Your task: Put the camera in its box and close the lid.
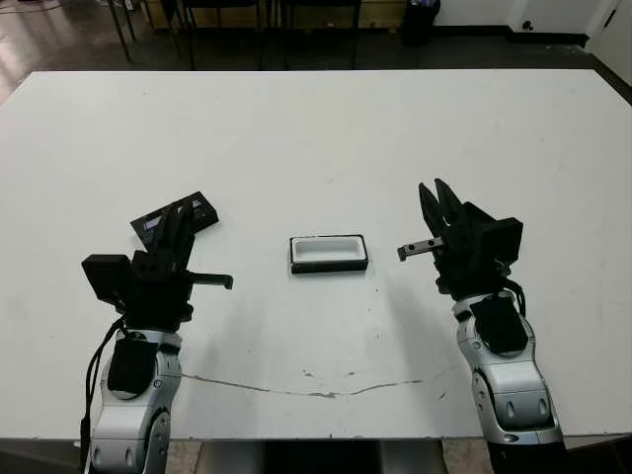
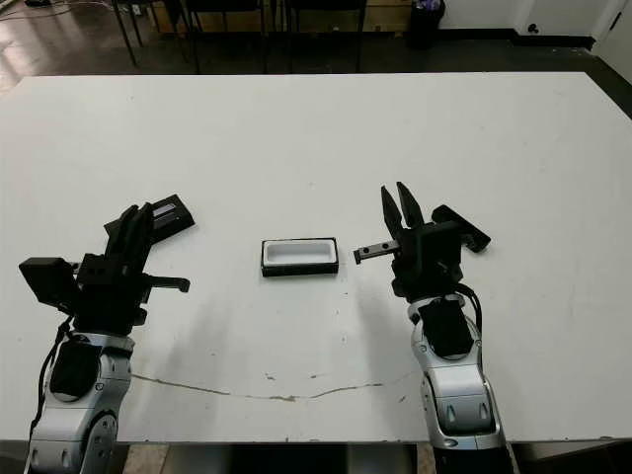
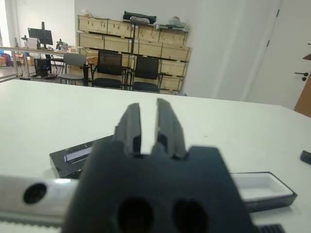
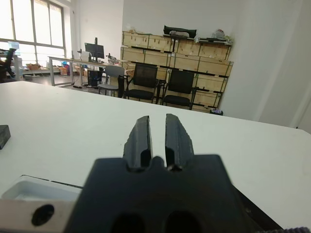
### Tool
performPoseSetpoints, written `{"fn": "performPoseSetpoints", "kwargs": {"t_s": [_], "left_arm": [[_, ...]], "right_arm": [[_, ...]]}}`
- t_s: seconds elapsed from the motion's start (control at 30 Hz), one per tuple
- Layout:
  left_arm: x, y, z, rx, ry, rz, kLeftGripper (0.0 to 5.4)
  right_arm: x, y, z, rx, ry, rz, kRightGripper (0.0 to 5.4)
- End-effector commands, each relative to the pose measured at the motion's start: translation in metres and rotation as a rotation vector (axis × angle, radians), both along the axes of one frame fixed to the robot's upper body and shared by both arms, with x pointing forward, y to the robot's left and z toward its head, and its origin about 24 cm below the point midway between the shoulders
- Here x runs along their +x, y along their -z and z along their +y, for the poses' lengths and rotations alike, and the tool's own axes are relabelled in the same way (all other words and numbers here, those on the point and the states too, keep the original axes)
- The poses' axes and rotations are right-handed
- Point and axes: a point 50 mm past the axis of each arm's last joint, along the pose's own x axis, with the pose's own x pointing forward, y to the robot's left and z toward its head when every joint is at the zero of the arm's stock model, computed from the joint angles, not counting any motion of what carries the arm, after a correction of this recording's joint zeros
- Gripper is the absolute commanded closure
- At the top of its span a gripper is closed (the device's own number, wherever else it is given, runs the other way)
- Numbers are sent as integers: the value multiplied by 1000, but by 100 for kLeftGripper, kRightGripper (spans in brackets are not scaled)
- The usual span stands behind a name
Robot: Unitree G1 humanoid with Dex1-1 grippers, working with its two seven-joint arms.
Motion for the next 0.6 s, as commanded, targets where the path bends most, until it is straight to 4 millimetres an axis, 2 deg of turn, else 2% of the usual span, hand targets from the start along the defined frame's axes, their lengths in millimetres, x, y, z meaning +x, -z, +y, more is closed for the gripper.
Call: {"fn": "performPoseSetpoints", "kwargs": {"t_s": [0.03, 0.33, 0.43, 0.6], "left_arm": [[-2, 7, 2, 7, -14, 34, 538], [3, 7, 5, 7, -8, 41, 538], [2, 7, 7, 3, -15, 35, 538], [0, 4, 14, 13, -42, 31, 538]], "right_arm": [[-2, 6, -2, -10, 18, 37, 540], [5, 8, -7, -26, 8, 59, 540], [7, 5, -17, -25, 7, 47, 540], [15, -12, -50, -13, 23, 26, 540]]}}
